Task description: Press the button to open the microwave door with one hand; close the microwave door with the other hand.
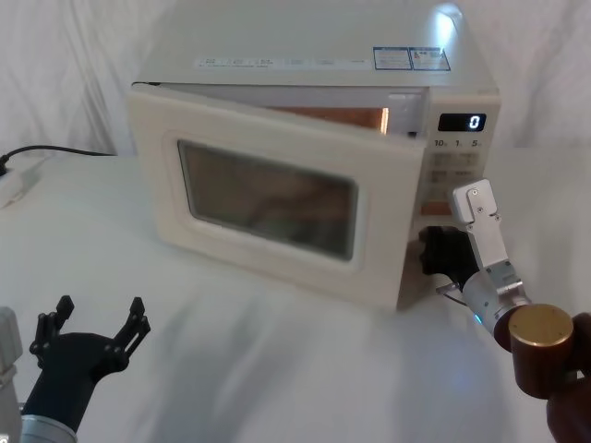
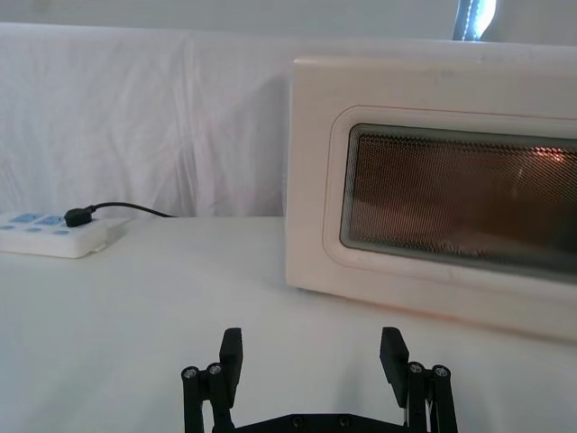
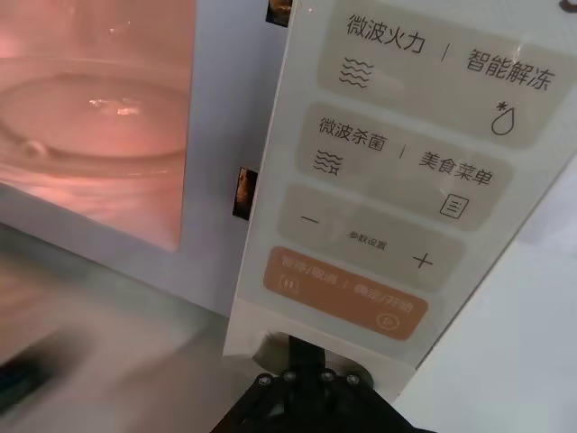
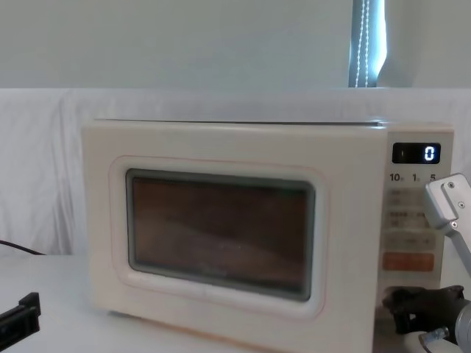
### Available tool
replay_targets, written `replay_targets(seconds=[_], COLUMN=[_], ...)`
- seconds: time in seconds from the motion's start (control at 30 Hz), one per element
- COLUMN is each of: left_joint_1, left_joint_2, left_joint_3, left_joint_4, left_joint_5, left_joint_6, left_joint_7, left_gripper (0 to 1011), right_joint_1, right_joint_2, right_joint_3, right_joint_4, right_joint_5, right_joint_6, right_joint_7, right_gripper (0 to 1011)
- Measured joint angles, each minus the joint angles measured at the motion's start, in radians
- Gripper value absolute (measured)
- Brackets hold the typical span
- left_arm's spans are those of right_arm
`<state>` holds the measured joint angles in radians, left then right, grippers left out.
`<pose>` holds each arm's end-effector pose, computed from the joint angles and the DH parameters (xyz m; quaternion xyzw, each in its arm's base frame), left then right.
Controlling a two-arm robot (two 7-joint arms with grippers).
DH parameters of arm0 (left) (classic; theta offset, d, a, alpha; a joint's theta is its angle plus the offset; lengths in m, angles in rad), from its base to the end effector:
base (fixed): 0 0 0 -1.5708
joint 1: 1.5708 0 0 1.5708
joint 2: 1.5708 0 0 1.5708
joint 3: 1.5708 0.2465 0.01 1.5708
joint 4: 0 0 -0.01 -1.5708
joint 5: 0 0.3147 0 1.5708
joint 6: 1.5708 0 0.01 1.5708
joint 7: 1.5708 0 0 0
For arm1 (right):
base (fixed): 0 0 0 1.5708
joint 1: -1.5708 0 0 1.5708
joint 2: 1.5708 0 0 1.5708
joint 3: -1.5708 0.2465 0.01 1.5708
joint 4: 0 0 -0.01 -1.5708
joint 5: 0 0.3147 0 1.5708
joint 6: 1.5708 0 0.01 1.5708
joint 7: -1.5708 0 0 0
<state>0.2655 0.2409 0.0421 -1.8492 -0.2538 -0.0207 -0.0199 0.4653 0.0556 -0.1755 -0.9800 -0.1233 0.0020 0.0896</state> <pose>0.2699 0.0265 -0.2445 -0.0174 0.0065 0.6616 0.7496 0.4376 0.0236 -0.2701 -0.1372 -0.0415 -0.6180 0.7730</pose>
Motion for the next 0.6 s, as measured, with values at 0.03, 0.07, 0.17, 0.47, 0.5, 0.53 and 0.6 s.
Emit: replay_targets(seconds=[0.03,0.07,0.17,0.47,0.5,0.53,0.6], left_joint_1=[0.000,0.000,0.000,0.000,0.000,0.000,0.000], left_joint_2=[0.000,0.000,0.000,0.000,0.000,0.000,0.000], left_joint_3=[0.000,0.000,0.000,0.000,0.000,0.000,0.000], left_joint_4=[0.000,0.000,0.000,0.000,0.000,0.000,0.000], left_joint_5=[0.000,0.000,0.000,0.000,0.000,0.000,0.000], left_joint_6=[0.000,0.000,0.000,0.000,0.000,0.000,0.000], left_joint_7=[0.000,0.000,0.000,0.000,0.000,0.000,0.000], left_gripper=[1001,1001,1001,1001,1001,1001,1001], right_joint_1=[0.001,0.001,0.003,-0.013,-0.020,-0.025,-0.041], right_joint_2=[0.000,0.000,0.000,0.007,0.010,0.011,0.015], right_joint_3=[0.000,0.001,0.001,0.013,0.016,0.017,0.020], right_joint_4=[0.001,0.001,0.004,-0.022,-0.033,-0.040,-0.062], right_joint_5=[0.000,0.000,0.000,0.012,0.016,0.018,0.026], right_joint_6=[0.000,0.000,-0.002,-0.002,-0.001,-0.001,0.003], right_joint_7=[0.000,0.000,0.000,0.010,0.012,0.014,0.020], right_gripper=[0,0,0,0,0,0,0])
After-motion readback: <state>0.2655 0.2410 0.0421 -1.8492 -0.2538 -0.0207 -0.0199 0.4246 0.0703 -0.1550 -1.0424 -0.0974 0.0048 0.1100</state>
